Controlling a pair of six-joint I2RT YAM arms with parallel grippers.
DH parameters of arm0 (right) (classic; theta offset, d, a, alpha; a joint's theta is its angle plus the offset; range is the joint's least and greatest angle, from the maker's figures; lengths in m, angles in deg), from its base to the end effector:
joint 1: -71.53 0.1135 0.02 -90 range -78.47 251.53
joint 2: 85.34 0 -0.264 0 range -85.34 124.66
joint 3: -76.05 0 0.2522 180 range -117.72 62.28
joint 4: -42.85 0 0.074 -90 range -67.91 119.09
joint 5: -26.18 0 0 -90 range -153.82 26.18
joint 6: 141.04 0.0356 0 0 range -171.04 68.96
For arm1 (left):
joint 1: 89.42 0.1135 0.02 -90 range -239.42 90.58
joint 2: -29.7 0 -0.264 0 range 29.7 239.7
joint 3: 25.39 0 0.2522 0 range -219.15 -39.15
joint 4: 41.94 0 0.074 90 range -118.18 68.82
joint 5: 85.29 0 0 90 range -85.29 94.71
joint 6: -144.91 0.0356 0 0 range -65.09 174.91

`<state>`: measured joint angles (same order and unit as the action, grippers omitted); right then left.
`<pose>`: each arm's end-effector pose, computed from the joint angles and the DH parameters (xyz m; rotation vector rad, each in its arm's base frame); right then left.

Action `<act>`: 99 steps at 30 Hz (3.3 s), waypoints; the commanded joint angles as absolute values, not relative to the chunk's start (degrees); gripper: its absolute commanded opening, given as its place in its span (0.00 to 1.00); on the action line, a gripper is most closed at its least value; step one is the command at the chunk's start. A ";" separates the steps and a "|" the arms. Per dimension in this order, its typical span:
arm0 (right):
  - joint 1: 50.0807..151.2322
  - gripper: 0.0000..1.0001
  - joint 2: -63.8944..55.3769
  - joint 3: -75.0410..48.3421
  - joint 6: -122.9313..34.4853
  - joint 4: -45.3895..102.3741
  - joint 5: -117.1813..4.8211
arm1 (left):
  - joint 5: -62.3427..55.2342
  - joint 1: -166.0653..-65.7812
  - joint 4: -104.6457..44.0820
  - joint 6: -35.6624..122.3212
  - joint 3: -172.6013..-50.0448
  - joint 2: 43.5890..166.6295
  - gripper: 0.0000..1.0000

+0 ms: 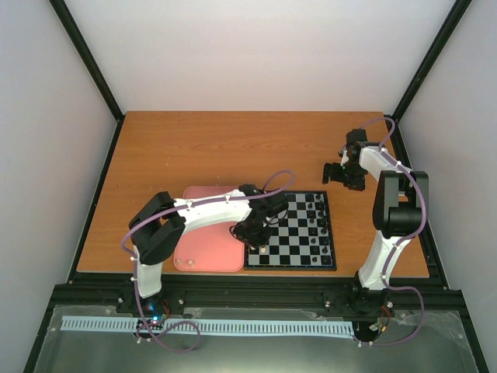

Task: Set up the chess pieces on the board
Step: Place the chess piece on the chessboard, then pick up the chess piece from the storage box.

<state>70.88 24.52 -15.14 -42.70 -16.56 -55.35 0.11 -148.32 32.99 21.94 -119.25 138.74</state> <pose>0.3712 0.0010 0.1742 0.2074 2.9276 0.2374 0.1780 -0.3006 0.1875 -0.6912 -3.0029 0.0839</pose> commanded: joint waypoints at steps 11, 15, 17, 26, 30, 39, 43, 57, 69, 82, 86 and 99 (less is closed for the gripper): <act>71.18 1.00 22.94 -16.45 -43.22 -16.88 -55.26 | -0.73 -149.15 32.41 22.56 -121.15 139.57 0.19; 71.18 1.00 22.93 -16.41 -43.15 -16.88 -55.27 | -1.34 -149.20 32.20 22.86 -120.82 139.56 0.23; 71.18 1.00 22.93 -16.38 -43.13 -16.84 -55.28 | -1.44 -149.19 32.21 22.94 -120.84 139.43 0.24; 71.18 1.00 22.81 -16.19 -43.04 -16.60 -55.09 | -2.08 -149.28 33.22 23.52 -120.96 138.29 0.26; 71.19 1.00 22.59 -16.17 -43.19 -16.70 -54.96 | -2.29 -149.35 33.79 23.59 -121.18 136.80 0.30; 71.18 1.00 21.60 -15.68 -43.30 -16.44 -54.55 | 0.25 -149.45 38.54 22.47 -121.50 130.96 0.42; 71.18 1.00 21.43 -15.59 -43.30 -16.44 -54.59 | 5.20 -149.48 42.57 20.56 -120.25 125.60 0.55; 71.18 1.00 22.22 -15.65 -43.13 -16.34 -53.89 | 8.07 -127.73 44.12 8.98 -94.26 101.85 0.63; 71.22 1.00 23.93 -15.99 -43.13 -16.44 -53.77 | -1.14 -112.30 38.07 10.51 -79.89 97.82 0.50; 71.18 1.00 25.62 -16.36 -43.13 -16.52 -53.54 | -6.19 -110.92 36.33 12.06 -78.68 101.99 0.35; 71.18 1.00 26.09 -16.50 -43.22 -16.61 -53.69 | -5.69 -110.87 36.75 12.06 -79.05 102.71 0.32; 71.18 1.00 26.08 -16.30 -43.36 -16.57 -54.33 | -5.88 -110.89 35.88 12.73 -78.48 104.64 0.29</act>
<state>70.88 25.73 -15.25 -42.72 -16.54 -53.95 -5.45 -111.53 36.29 11.88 -78.25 104.86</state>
